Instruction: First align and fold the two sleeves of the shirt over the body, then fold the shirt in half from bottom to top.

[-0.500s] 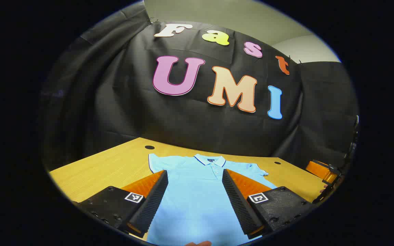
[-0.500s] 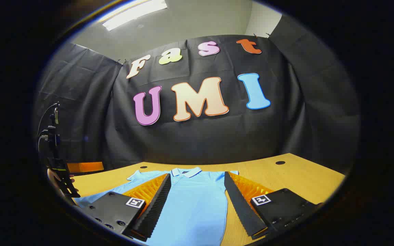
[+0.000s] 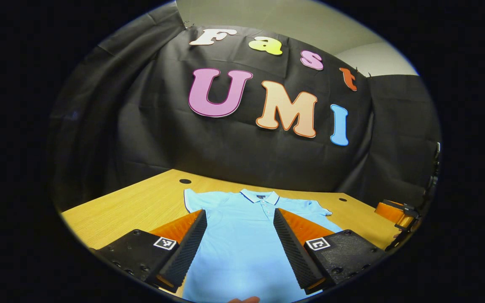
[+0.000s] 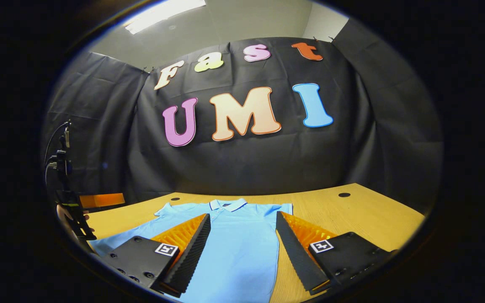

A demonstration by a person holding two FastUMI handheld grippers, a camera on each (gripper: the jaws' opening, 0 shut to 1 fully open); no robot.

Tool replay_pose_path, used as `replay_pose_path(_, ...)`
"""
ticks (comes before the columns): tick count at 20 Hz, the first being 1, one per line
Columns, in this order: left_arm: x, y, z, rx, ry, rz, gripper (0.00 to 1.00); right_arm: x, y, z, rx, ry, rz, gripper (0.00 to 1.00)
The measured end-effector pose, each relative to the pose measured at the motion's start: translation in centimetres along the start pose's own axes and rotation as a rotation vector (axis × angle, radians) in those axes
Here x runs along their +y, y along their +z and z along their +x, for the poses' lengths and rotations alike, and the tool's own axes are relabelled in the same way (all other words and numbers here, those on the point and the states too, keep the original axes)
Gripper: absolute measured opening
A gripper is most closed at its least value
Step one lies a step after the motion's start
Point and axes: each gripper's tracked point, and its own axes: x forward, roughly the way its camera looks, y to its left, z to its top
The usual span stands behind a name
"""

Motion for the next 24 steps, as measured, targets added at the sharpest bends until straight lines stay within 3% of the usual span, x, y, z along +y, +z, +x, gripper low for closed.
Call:
replay_pose_path(9,-0.2,-1.1,0.5,0.032,-0.013,-0.021,0.95,-0.7,0.1,0.2,-0.004,-0.013,0.009,0.98)
replay_pose_path(12,-0.2,-0.7,0.5,0.022,-0.021,-0.015,0.95,-2.4,-0.5,0.7,0.035,-0.058,0.017,0.98)
replay_pose_path(13,-0.2,-0.8,0.6,0.022,-0.022,-0.014,0.95,-2.8,-0.7,0.9,0.057,-0.061,0.027,0.94)
replay_pose_path(24,-0.7,-1.7,1.0,0.060,-0.065,-0.027,0.95,-4.8,-0.7,7.9,0.249,-0.068,0.064,0.97)
